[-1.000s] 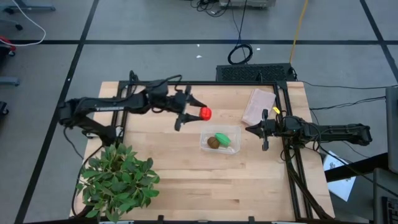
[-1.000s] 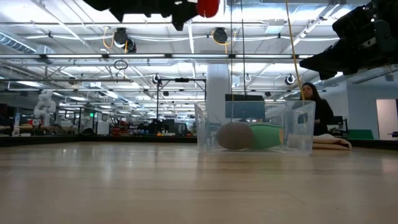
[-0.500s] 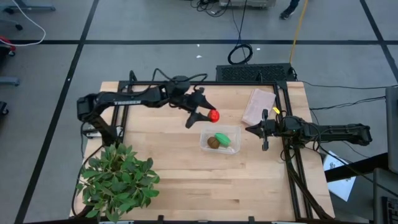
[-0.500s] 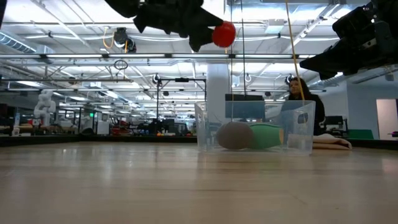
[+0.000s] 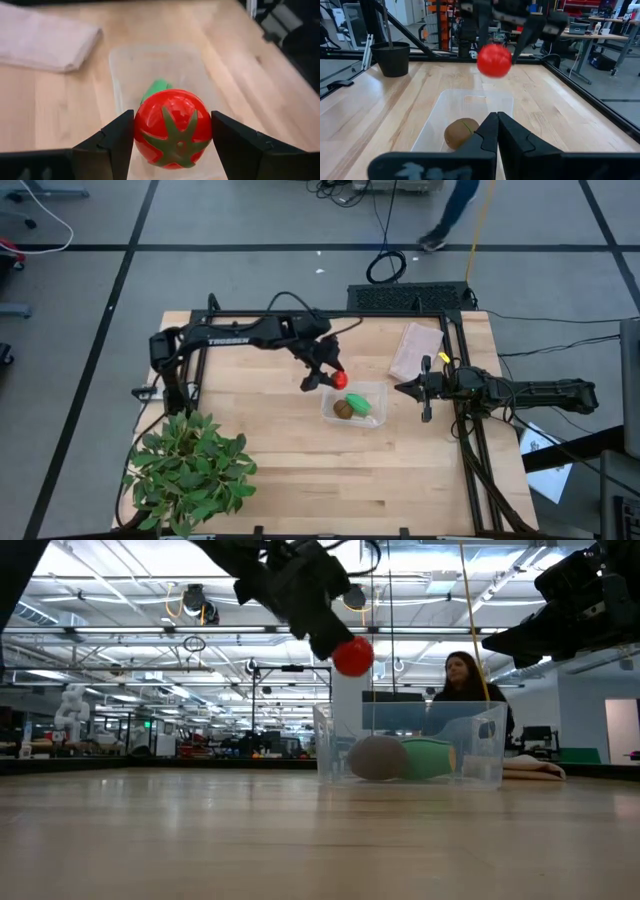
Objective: Pick and placing Produce into tupperware
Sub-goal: Put the red tomato into the transparent bin
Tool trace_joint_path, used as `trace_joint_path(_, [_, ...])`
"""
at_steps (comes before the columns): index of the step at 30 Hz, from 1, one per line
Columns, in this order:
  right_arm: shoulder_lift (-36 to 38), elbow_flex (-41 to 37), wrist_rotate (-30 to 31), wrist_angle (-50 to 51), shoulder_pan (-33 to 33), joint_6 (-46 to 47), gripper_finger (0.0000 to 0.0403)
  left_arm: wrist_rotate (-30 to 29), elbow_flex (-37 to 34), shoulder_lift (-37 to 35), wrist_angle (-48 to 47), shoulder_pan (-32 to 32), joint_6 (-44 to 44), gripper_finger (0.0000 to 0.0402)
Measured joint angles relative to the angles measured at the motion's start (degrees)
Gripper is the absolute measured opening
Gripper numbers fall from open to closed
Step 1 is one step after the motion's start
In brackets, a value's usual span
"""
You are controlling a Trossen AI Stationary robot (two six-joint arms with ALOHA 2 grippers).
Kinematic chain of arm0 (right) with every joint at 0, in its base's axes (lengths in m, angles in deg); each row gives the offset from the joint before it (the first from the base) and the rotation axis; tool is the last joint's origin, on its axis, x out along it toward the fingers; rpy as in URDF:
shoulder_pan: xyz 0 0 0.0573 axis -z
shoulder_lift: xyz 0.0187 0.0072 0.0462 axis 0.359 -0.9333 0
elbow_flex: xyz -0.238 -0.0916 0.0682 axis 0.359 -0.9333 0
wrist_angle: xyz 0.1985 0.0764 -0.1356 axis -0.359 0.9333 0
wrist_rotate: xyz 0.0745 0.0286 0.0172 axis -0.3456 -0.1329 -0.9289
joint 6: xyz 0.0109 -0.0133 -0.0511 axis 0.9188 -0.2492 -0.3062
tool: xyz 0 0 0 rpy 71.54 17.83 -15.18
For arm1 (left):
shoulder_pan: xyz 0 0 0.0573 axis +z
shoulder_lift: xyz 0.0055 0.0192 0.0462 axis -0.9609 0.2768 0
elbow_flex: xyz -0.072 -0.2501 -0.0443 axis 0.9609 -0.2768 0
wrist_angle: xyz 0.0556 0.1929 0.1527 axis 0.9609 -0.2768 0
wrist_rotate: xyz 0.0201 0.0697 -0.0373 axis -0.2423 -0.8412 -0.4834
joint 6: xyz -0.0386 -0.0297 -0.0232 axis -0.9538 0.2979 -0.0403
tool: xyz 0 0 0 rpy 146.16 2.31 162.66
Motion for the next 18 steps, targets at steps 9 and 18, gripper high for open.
trace_joint_path(9, [-0.07, 0.00, 0.00, 0.39, -0.02, -0.33, 0.0000, -2.52, 0.02, 3.77, -1.72, 0.02, 2.01, 0.0230])
trace_joint_path(18, [-0.15, 0.00, 0.00, 0.39, -0.02, -0.26, 0.0000, -3.16, 0.04, 6.44, -0.60, -0.64, 3.59, 0.0230])
